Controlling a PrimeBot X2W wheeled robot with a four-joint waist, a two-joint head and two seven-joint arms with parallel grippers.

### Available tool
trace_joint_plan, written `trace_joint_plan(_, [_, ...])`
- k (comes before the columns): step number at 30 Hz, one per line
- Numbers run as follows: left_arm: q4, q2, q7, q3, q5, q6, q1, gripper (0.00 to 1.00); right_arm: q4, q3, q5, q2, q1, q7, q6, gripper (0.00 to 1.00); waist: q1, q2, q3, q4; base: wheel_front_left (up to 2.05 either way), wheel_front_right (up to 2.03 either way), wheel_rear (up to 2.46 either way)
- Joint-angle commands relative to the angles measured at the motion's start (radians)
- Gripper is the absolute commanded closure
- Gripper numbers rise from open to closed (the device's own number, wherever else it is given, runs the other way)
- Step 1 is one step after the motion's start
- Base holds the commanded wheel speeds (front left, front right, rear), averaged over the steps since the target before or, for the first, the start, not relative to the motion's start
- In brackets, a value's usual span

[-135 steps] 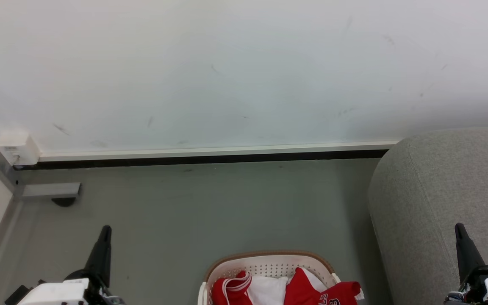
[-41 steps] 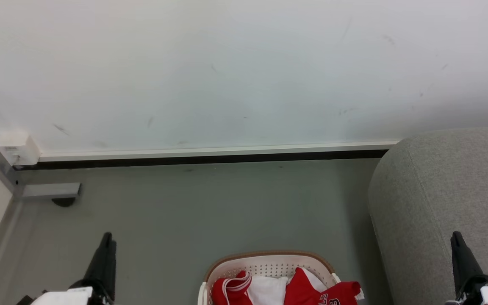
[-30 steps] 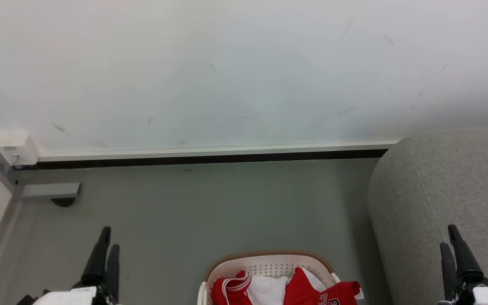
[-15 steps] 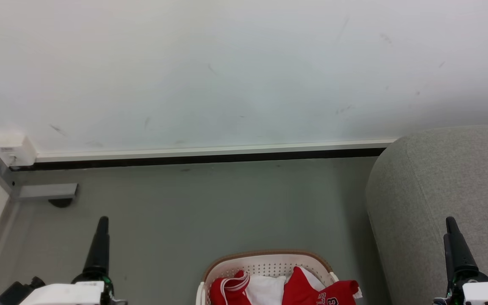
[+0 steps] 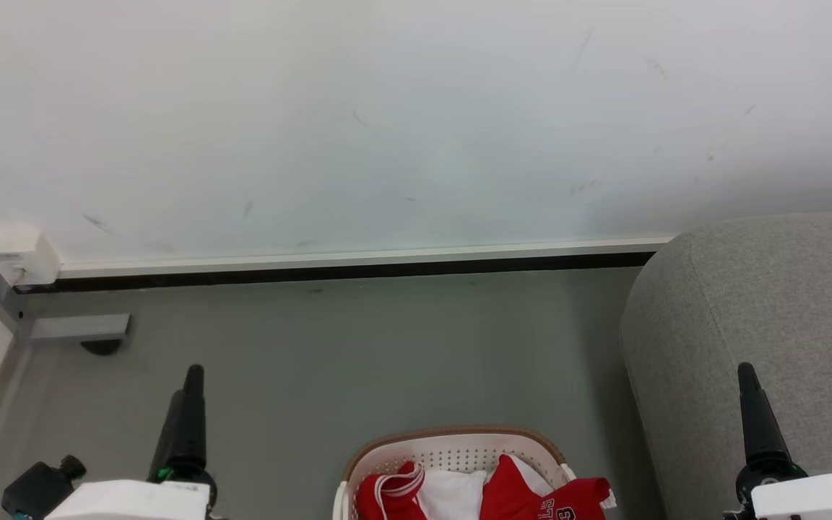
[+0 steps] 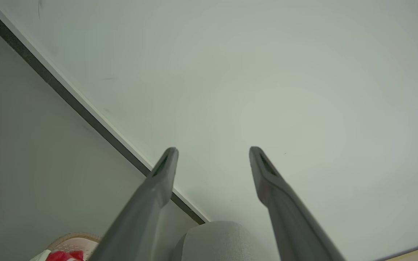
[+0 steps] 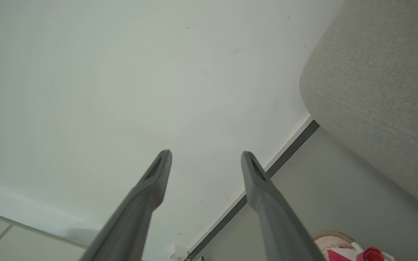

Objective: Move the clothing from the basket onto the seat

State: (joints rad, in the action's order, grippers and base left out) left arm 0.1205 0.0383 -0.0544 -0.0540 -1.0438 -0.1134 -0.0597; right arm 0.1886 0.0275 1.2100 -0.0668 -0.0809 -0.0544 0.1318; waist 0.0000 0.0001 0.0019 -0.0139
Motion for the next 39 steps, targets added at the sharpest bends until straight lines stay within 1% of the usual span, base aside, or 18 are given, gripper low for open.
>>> trace_joint_plan(1, [-0.022, 0.009, -0.009, 0.002, 0.038, 0.005, -0.006, 0.00, -0.018, 0.005, -0.028, -0.012, -0.024, -0.009, -0.001, 0.00, 0.0000, -0.0001, 0.000, 0.000, 0.00, 0.00, 0.00])
trace_joint_plan(9, [-0.034, 0.010, -0.036, 0.019, 0.205, 0.031, 0.009, 0.00, -0.012, 0.028, -0.192, -0.024, -0.026, -0.035, -0.001, 0.00, 0.0000, -0.0001, -0.005, -0.002, 0.00, 0.00, 0.00])
trace_joint_plan(15, [-0.038, 0.010, -0.055, 0.028, 0.302, 0.043, 0.016, 0.00, -0.007, 0.053, -0.325, -0.030, -0.024, -0.054, -0.001, 0.00, 0.0000, -0.0001, -0.007, -0.006, 0.00, 0.00, 0.00])
trace_joint_plan(20, [-0.040, 0.011, -0.069, 0.044, 0.417, 0.050, 0.022, 0.00, -0.006, 0.067, -0.417, -0.031, -0.023, -0.069, -0.001, 0.00, 0.0000, -0.0001, -0.009, -0.007, 0.00, 0.00, 0.00])
trace_joint_plan(24, [-0.031, 0.012, -0.080, 0.050, 0.469, 0.050, 0.028, 0.00, 0.008, 0.072, -0.477, -0.030, -0.024, -0.081, -0.001, 0.00, 0.0000, -0.0001, -0.010, -0.009, 0.00, 0.00, 0.00])
trace_joint_plan(31, [-0.030, 0.012, -0.100, 0.059, 0.555, 0.061, 0.035, 0.00, 0.049, 0.073, -0.583, -0.021, -0.029, -0.099, -0.001, 0.00, 0.0000, -0.0001, -0.012, -0.011, 0.00, 0.00, 0.00])
trace_joint_plan(39, [-0.031, 0.013, -0.121, 0.072, 0.633, 0.065, 0.043, 0.00, 0.068, 0.094, -0.663, -0.021, -0.035, -0.119, -0.001, 0.00, 0.0000, -0.0001, -0.014, -0.014, 0.00, 0.00, 0.00])
